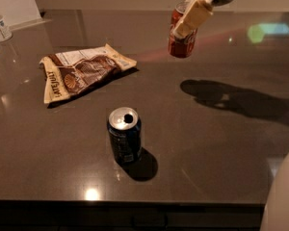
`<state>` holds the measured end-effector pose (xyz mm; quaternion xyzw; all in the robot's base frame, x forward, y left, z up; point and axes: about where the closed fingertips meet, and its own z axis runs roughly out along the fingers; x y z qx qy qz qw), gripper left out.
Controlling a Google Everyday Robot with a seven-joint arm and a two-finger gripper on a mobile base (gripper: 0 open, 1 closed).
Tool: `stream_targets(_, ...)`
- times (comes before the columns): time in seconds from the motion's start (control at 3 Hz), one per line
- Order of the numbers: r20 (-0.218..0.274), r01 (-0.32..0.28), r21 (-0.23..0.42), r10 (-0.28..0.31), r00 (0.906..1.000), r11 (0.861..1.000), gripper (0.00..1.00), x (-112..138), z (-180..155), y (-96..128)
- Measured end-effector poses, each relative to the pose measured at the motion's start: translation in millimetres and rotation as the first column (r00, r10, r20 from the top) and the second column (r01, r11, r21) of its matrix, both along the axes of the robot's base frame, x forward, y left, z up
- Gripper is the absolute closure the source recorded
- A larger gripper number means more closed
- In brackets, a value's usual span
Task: Pick coke can
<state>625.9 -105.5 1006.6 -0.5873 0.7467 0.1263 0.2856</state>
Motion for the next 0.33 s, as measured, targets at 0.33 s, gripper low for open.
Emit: stream_targets(0.33, 0.004, 0.001, 0.004, -0.001, 1.0000, 1.000, 0.82, 2.4, -0.5, 2.1)
